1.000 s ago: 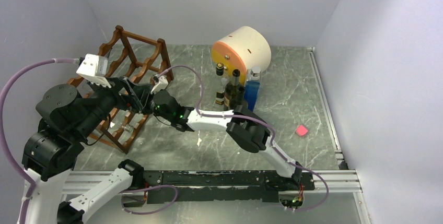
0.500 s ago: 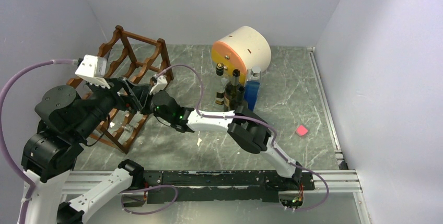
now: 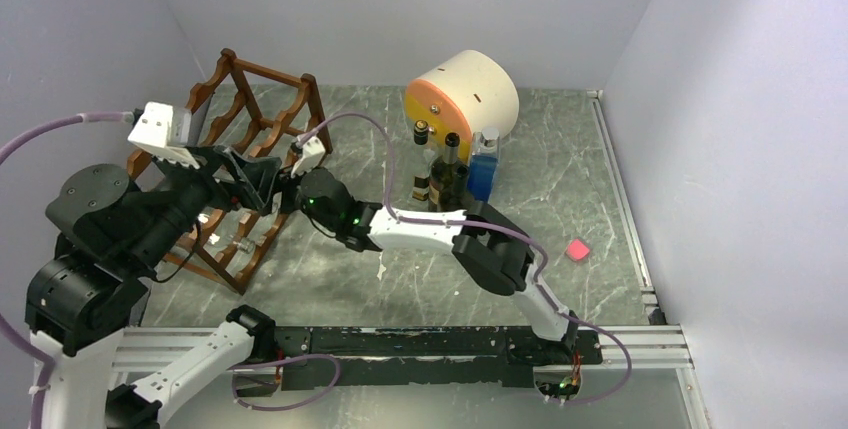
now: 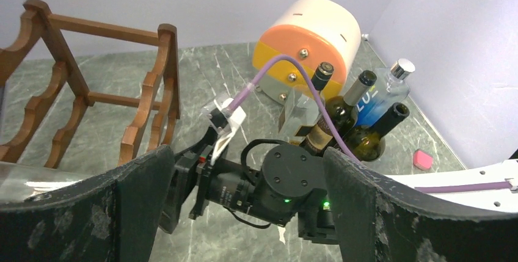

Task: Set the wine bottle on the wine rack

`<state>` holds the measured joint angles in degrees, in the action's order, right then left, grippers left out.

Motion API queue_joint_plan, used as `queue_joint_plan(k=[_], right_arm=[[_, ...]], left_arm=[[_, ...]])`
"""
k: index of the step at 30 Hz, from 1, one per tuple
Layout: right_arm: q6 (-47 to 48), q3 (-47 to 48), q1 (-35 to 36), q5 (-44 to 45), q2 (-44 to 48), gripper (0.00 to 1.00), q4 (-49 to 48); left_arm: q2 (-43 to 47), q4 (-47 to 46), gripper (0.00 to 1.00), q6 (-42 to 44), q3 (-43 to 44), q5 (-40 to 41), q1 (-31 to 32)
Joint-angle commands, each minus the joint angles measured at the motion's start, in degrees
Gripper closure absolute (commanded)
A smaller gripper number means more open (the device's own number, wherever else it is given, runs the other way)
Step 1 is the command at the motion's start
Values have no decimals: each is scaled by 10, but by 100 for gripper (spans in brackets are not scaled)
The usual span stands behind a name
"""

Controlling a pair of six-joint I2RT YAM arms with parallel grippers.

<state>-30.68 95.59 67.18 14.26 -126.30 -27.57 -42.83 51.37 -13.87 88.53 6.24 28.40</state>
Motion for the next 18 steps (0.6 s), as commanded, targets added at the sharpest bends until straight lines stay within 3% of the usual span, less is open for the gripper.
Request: queue_joint_plan(k=[1, 5, 8, 18], right_arm=[[32, -37, -3, 22, 63, 20, -22], [35, -94, -3, 6, 132, 21, -59], [44, -109, -2, 8, 189, 23, -25], [144, -171, -7, 152, 443, 24, 251]], left_arm=[[-5, 13, 5, 24, 36, 14, 3], [-16, 23, 5, 43, 83, 24, 3], [-15, 14, 5, 52, 99, 19, 3], [16, -41, 5, 48, 37, -27, 3]])
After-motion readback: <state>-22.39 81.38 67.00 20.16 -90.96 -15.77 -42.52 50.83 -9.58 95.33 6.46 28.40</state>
